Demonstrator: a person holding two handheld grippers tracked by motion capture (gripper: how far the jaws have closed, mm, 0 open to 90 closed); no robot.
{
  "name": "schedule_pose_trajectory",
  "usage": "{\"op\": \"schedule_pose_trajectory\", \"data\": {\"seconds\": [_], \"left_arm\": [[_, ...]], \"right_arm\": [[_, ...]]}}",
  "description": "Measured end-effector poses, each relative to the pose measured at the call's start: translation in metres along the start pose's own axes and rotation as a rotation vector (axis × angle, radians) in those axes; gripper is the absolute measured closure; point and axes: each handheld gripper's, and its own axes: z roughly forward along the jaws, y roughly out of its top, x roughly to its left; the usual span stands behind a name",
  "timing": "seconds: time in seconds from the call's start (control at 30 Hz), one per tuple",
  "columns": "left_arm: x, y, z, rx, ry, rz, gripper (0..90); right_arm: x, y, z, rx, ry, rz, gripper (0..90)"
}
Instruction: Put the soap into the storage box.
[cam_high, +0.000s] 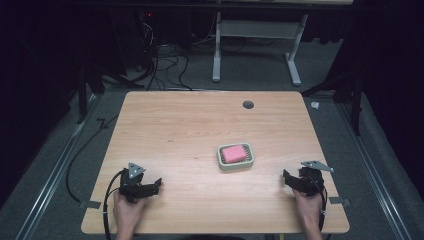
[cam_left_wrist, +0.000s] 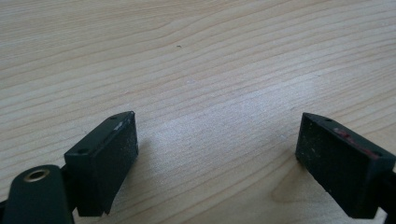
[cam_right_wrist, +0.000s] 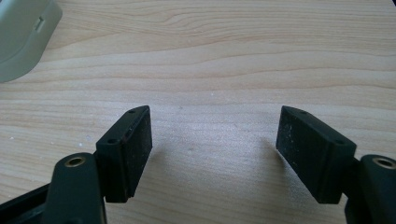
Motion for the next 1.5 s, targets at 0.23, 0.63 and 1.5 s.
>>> {"op": "schedule_pose_trajectory", "data": {"seconds": [0.23, 0.63, 1.5], "left_arm": [[0.0000, 0.0000, 0.0000, 0.000, 0.000, 0.000, 13.3], [0.0000, 0.0000, 0.0000, 0.000, 0.000, 0.000, 13.3], [-0.0001, -0.0001, 0.0000, 0.000, 0.001, -0.001, 13.4]], "right_arm": [[0.0004, -0.0006, 0.0028, 0.008, -0.007, -0.008, 27.3], [0.0012, -0.0016, 0.0041, 0.002, -0.011, -0.036, 26.4], [0.0012, -0.0013, 0.0044, 0.006, 0.000, -0.044, 24.7]]}}
